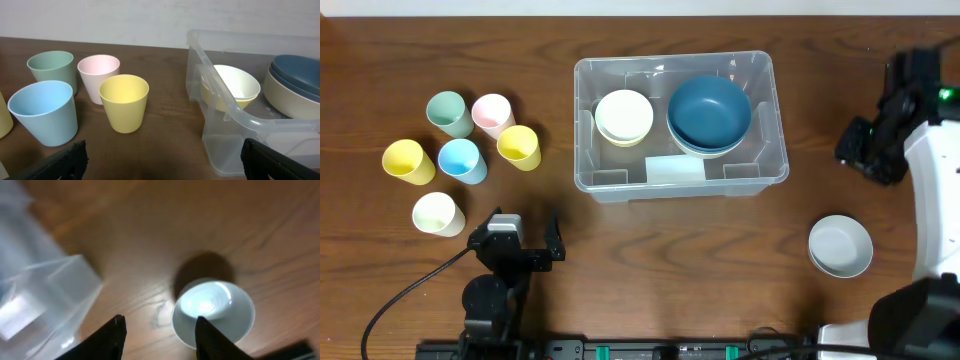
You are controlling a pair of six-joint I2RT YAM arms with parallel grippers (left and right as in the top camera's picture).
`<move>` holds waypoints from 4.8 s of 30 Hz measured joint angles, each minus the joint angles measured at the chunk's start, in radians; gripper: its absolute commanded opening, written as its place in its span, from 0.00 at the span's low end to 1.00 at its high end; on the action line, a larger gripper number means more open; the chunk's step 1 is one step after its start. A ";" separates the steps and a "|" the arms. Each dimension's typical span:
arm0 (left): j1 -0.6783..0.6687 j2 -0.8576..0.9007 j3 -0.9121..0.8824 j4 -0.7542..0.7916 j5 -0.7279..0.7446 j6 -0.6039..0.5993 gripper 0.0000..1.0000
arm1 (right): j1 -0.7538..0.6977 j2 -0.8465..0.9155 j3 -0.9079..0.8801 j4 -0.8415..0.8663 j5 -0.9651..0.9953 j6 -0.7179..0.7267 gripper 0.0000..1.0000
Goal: Pack container
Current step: 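Release the white bowl and move the right gripper to the grey bowl, then grasp the light grey bowl rim with the right gripper, then carry the grey bowl with the right gripper into the white bowl, then open the right gripper and retract it to the upper right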
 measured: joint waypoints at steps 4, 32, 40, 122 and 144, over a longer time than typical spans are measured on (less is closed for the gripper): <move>0.000 0.000 0.000 0.000 0.000 0.000 0.98 | -0.040 -0.002 -0.179 0.117 -0.014 0.070 0.43; 0.000 0.000 0.000 0.000 0.000 0.000 0.98 | -0.074 -0.015 -0.613 0.537 -0.032 0.256 0.02; 0.000 0.000 0.000 0.000 0.000 0.000 0.98 | -0.074 -0.037 -0.613 0.613 0.008 0.219 0.01; 0.000 0.000 0.000 0.000 0.000 0.000 0.98 | 0.845 0.239 0.355 0.428 0.052 -0.215 0.68; 0.000 0.000 0.000 0.000 0.000 0.000 0.98 | 0.052 0.067 0.392 0.127 0.107 0.022 0.99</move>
